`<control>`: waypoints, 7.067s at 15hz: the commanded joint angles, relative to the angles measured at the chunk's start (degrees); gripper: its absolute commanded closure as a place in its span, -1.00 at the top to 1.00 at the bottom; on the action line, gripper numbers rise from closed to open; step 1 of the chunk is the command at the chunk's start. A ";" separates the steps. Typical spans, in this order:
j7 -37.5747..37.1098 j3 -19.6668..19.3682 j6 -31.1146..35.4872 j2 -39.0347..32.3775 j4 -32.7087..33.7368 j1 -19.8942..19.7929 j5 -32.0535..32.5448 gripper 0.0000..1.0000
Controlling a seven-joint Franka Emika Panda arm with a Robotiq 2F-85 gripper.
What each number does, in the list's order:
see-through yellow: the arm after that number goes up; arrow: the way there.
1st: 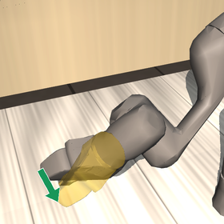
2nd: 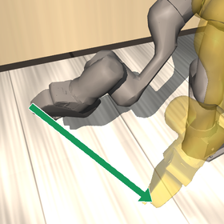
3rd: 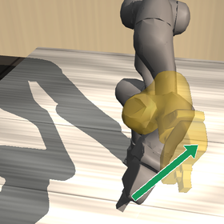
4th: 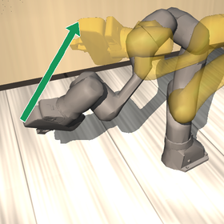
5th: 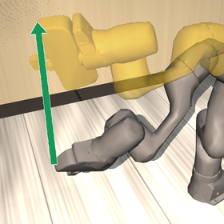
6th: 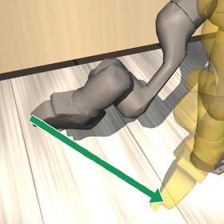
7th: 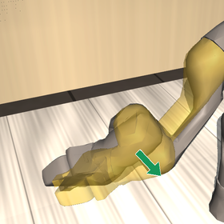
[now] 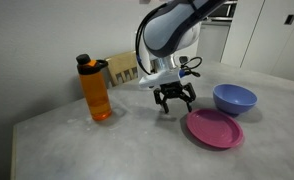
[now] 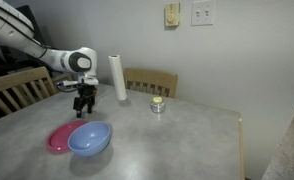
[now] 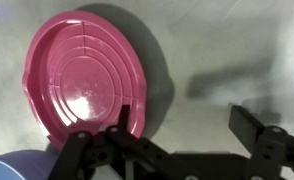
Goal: Put the pink lid on the blue bowl
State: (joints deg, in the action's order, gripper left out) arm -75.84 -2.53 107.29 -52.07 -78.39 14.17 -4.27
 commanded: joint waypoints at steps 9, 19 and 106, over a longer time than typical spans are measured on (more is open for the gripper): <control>-5.89 0.23 3.07 2.26 -5.43 0.37 -0.10 1.00; -8.85 -0.01 12.47 7.24 -16.04 0.44 0.43 1.00; 24.82 -4.17 20.81 26.18 -36.08 -7.46 25.56 -0.94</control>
State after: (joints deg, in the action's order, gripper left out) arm -55.31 -7.43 127.19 -28.41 -112.00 7.20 21.94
